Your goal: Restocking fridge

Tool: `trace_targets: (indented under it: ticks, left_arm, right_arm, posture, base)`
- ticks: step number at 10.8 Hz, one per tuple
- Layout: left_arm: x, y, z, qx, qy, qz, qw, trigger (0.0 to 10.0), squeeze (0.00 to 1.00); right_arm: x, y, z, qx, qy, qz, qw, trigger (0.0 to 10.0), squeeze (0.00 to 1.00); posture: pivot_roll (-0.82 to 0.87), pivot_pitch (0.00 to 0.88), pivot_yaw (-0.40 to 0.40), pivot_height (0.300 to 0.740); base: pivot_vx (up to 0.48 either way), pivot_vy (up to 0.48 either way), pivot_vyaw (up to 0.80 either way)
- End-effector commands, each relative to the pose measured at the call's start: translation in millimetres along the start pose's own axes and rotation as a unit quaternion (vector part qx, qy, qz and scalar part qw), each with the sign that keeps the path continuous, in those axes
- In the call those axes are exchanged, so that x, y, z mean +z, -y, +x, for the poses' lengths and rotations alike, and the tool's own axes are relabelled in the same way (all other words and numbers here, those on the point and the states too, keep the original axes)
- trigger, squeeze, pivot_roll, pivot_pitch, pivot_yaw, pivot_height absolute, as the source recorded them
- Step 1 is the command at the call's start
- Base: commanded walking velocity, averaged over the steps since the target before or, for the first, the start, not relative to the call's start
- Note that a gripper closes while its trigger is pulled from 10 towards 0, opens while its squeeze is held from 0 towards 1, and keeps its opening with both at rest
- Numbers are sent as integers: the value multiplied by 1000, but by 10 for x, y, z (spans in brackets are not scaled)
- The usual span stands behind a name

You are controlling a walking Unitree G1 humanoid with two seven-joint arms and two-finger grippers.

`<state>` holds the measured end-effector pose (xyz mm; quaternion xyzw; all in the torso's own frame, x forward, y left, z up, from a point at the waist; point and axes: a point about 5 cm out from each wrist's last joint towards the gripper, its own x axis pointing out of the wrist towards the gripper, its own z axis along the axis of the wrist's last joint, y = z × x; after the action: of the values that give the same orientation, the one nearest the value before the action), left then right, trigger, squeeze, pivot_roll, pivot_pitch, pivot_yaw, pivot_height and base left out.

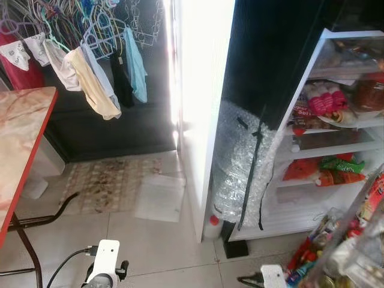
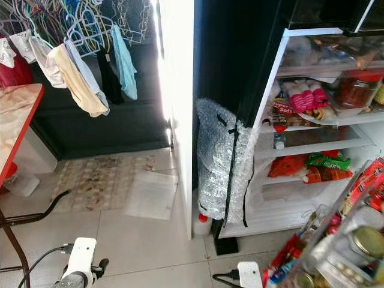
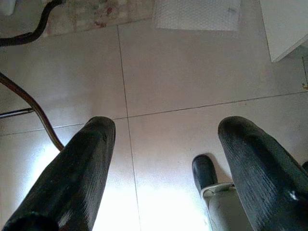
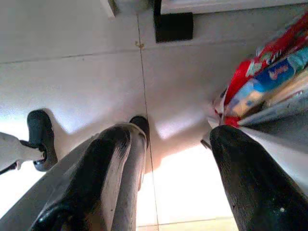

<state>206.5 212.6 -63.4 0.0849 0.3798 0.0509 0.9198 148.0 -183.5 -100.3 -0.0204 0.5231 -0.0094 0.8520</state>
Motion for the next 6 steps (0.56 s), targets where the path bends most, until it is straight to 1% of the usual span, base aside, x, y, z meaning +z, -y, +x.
trace_targets:
  ticks: [1, 2, 3, 4, 5, 6]
  left_arm:
    - [-29, 0, -8, -1, -5, 10, 1000, 10000, 0]
    - [-30, -2, -8, -1, -6, 11, 1000, 10000, 0]
    - [-36, -2, -8, -1, -8, 12, 1000, 10000, 0]
    - [-44, -6, -10, -1, -10, 12, 1000, 10000, 0]
    - [-50, -10, -10, 0, -11, 12, 1000, 10000, 0]
    - [-72, -24, -13, 0, -16, 12, 1000, 10000, 0]
  right_arm:
    - [-38, -24, -2, 7, -10, 3, 1000, 10000, 0]
    - [-36, -36, 0, 20, -16, -10, 1000, 10000, 0]
    - [-22, -49, 2, 40, -25, -48, 998, 10000, 0]
    - [-4, -50, 3, 48, -27, -83, 995, 10000, 0]
    - [7, -51, 4, 54, -29, -108, 992, 10000, 0]
    - [30, -49, 6, 66, -37, -167, 983, 10000, 0]
  posture:
    - [-120, 54, 12, 740]
    - [-122, 54, 13, 740]
    - [-122, 53, 14, 740]
    - [-122, 53, 14, 740]
    - [-122, 53, 14, 740]
    - [-121, 53, 14, 740]
  base:
    - [0, 0, 0]
    - [0, 0, 0]
    - [0, 0, 0]
    - [0, 0, 0]
    - [0, 0, 0]
    - [0, 0, 0]
